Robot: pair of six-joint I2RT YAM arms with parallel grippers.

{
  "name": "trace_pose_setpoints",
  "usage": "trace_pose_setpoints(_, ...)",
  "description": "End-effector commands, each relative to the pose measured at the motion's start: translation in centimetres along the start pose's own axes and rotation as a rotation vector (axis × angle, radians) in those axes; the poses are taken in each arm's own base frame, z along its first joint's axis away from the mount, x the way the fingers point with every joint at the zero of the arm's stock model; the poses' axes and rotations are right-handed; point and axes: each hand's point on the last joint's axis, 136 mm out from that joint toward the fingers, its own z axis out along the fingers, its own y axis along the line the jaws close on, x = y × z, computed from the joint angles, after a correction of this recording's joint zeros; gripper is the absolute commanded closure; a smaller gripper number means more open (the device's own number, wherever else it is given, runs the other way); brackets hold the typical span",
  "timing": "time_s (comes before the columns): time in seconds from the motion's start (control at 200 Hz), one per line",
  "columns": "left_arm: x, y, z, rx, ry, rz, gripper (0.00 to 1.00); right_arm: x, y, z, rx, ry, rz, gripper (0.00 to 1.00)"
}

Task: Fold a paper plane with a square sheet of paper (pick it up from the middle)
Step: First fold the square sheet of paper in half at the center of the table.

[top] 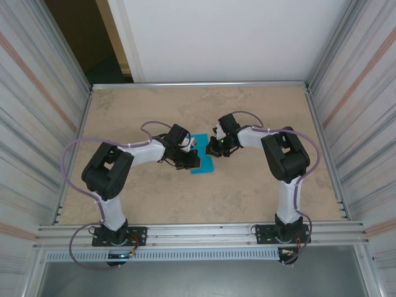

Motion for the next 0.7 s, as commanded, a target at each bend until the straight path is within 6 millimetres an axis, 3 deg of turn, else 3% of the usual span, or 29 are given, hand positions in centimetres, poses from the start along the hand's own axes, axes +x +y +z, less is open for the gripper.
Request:
trace_pose_setpoints(0.0,0.6,1.9,0.5,-0.068,0.019,-0.038,1.00,8.8,-13.1,2.0,0.465,0.219,0.201,1.00)
trace_pose_setpoints(0.2,4.1,3.9,0.7,-0.092,0.096,-0.080,1.00,8.5,-13.0,1.9,0.463,0.212,0.204,1.00)
trace_pose_setpoints(0.381,6.3,5.7,-0.8,-0.124,0.098,-0.113,1.00,8.0,-12.3,2.0,0.447,0.198,0.204,1.00)
trace_pose_setpoints(0.536,4.3,4.4,-3.3,-0.085,-0.021,-0.092,0.96,6.4,-9.6,2.0,0.386,0.161,0.172,1.00)
trace_pose_setpoints(0.697,0.3,1.0,-5.7,0.009,-0.198,-0.063,0.87,2.9,-2.8,0.9,0.210,0.067,0.140,0.97)
